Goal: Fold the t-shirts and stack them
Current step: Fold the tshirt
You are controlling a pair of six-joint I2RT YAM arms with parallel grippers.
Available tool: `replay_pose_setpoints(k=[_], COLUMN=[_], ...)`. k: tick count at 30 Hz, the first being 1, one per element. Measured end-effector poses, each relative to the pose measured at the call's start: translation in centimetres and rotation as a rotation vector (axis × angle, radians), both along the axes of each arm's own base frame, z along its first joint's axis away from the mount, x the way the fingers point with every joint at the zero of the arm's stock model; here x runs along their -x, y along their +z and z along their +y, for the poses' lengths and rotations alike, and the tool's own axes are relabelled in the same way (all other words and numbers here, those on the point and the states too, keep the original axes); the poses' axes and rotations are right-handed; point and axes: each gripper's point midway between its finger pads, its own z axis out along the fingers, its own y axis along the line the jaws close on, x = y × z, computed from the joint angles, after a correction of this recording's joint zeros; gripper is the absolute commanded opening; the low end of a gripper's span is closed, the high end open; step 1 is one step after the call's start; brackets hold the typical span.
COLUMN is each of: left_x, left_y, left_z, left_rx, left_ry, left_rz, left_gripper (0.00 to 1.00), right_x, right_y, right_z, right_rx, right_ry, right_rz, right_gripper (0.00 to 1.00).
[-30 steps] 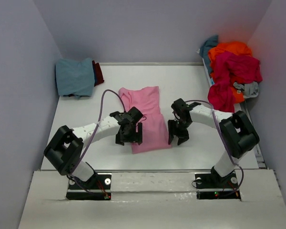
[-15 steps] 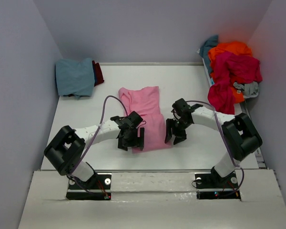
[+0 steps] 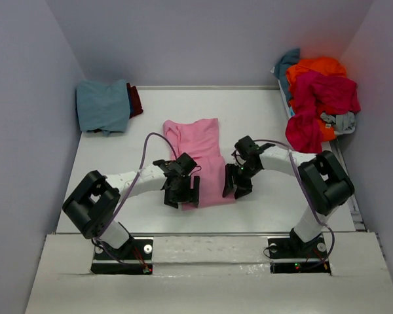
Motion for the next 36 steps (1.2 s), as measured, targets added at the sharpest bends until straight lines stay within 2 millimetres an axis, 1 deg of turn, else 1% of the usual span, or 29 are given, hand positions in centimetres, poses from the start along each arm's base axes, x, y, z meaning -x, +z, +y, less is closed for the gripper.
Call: replay_pose_setpoints(k=[2,3,6,7,8,9,11,12,15,17,20,21,22,23,24,25,27,30,36], left_x=[0.2,0.2,0.5,0.6,0.7,0.7,0.9,0.9,1.1,1.2,1.2,1.2,1.2,1.2,1.2,1.2,1.2,1.0,0.7], left_y=[0.0,0.0,-0.1,-0.1,-0.2,-0.2,-0.4,-0.5,-0.6,-0.7,-0.7,-0.7,-0.8,-0.8,-0.8,-0.7,-0.7,-0.6,-0.1], left_z=[-0.1,-0.1,-0.2,-0.2,-0.2,-0.1,-0.1,0.1,0.2,0.2,0.2,0.3,0.3,0.3,0.3,0.3,0.3,0.5,1.4], left_rx=[0.006,0.008,0.016,0.016,0.017,0.017,0.016,0.013,0.011,0.01,0.013,0.014,0.015,0.015,0.017,0.016,0.013,0.002,-0.045], left_ry=[-0.001,-0.001,0.002,0.003,0.005,0.008,0.013,0.011,0.015,0.019,0.021,0.022,0.024,0.028,0.028,0.028,0.027,0.033,0.055], left_rz=[0.009,0.01,0.023,0.025,0.031,0.033,0.039,0.037,0.045,0.047,0.044,0.044,0.044,0.044,0.042,0.04,0.032,0.016,-0.038], left_gripper=[0.83,0.83,0.7,0.67,0.61,0.52,0.48,0.43,0.39,0.39,0.3,0.21,0.16,0.14,0.1,0.07,0.06,0.06,0.06], right_x=[0.0,-0.1,0.0,0.0,0.1,0.1,0.2,0.2,0.2,0.2,0.2,0.2,0.2,0.3,0.3,0.3,0.3,0.1,0.1], right_y=[0.0,0.0,0.0,-0.1,-0.1,-0.1,-0.1,-0.1,-0.1,-0.1,-0.1,-0.1,-0.1,-0.1,-0.1,-0.2,-0.2,0.2,1.4], right_z=[0.2,0.2,0.4,0.4,0.5,0.5,0.6,0.6,0.6,0.6,0.6,0.6,0.6,0.6,0.6,0.6,0.6,0.6,0.9], right_rx=[-0.01,-0.014,-0.02,-0.02,-0.02,-0.02,-0.02,-0.019,-0.019,-0.018,-0.018,-0.017,-0.017,-0.016,-0.014,-0.011,-0.006,-0.006,-0.022], right_ry=[0.001,0.002,0.004,0.006,0.007,0.008,0.01,0.011,0.012,0.011,0.011,0.01,0.01,0.01,0.011,0.01,0.008,0.003,0.011], right_rz=[0.001,0.001,0.006,0.007,0.008,0.009,0.01,0.01,0.01,0.01,0.01,0.01,0.011,0.01,0.009,0.01,0.007,-0.009,-0.051], right_gripper=[0.56,0.55,0.53,0.53,0.53,0.53,0.52,0.52,0.52,0.52,0.52,0.51,0.49,0.45,0.33,0.26,0.15,0.07,0.07])
